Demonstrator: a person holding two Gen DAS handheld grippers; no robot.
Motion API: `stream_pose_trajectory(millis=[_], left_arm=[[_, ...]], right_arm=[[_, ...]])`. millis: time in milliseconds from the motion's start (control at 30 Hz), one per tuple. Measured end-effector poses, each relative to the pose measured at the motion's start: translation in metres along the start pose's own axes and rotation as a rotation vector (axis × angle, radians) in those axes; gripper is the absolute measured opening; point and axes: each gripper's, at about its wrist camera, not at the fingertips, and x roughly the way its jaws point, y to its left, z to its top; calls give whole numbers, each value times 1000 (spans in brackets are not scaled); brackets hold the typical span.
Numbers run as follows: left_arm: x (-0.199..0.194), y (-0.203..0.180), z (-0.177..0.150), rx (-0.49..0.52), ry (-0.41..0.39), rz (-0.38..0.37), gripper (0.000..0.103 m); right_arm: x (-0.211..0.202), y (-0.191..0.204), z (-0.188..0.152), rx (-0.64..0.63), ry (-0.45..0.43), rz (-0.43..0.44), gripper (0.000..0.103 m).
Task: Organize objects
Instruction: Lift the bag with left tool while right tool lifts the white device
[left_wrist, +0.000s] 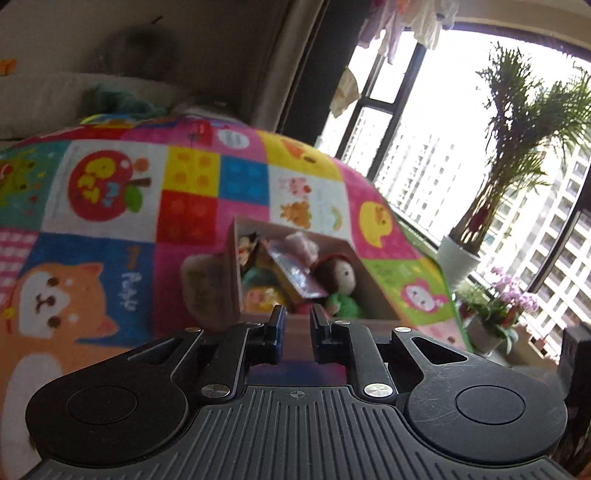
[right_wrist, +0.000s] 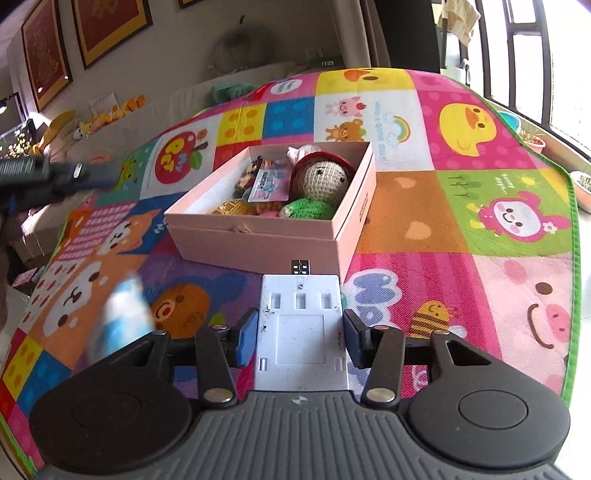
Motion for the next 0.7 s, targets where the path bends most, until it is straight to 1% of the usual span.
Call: stream_pose_trajectory(millis=[33, 67, 133, 167, 200, 233, 300, 333, 367, 433, 467, 500, 533, 567, 600, 667, 700], left_arm=[[-3, 2, -9, 18, 29, 48, 16], [-5, 3, -17, 52, 55, 114, 16], [-6, 6, -35, 154, 92, 266, 16], [-5, 11, -42, 189, 111, 326, 16], [-4, 17, -48, 193, 141, 354, 16], [0, 23, -52, 172, 180, 356, 16], [6, 32, -61, 125, 240, 328, 16], [11, 34, -64, 113, 266, 314, 17], [13, 32, -67, 115, 263, 312, 19], [17, 27, -67, 123, 258, 307, 21], [22, 25, -64, 111, 262, 294, 24], [25, 24, -63, 97, 264, 279, 31], [28, 23, -62, 87, 264, 263, 37], [30, 21, -61, 86, 265, 245, 49], [32, 19, -61, 90, 265, 236, 58], [34, 17, -61, 77, 267, 217, 67], [32, 18, -59, 39, 259, 222, 64]], right_arm=[[1, 2, -1, -13, -1, -10, 47], [3, 3, -2, -26, 0, -23, 47], [7, 4, -5, -36, 12, -37, 47], [10, 4, -6, -34, 22, -40, 47], [13, 3, -7, -30, 33, -40, 47], [16, 3, -9, -23, 42, -40, 48], [22, 1, -10, -10, 61, -38, 55], [24, 0, -11, -5, 68, -45, 61], [27, 0, -12, -2, 74, -50, 65], [30, -4, -15, 9, 85, -59, 69], [30, -6, -16, 15, 80, -58, 71], [29, -7, -16, 17, 78, -56, 72], [29, -8, -17, 19, 79, -60, 75], [29, -9, -17, 22, 79, -62, 79], [30, -9, -17, 24, 78, -62, 80], [30, -7, -18, 19, 76, -66, 81], [31, -6, -18, 15, 75, -69, 82]])
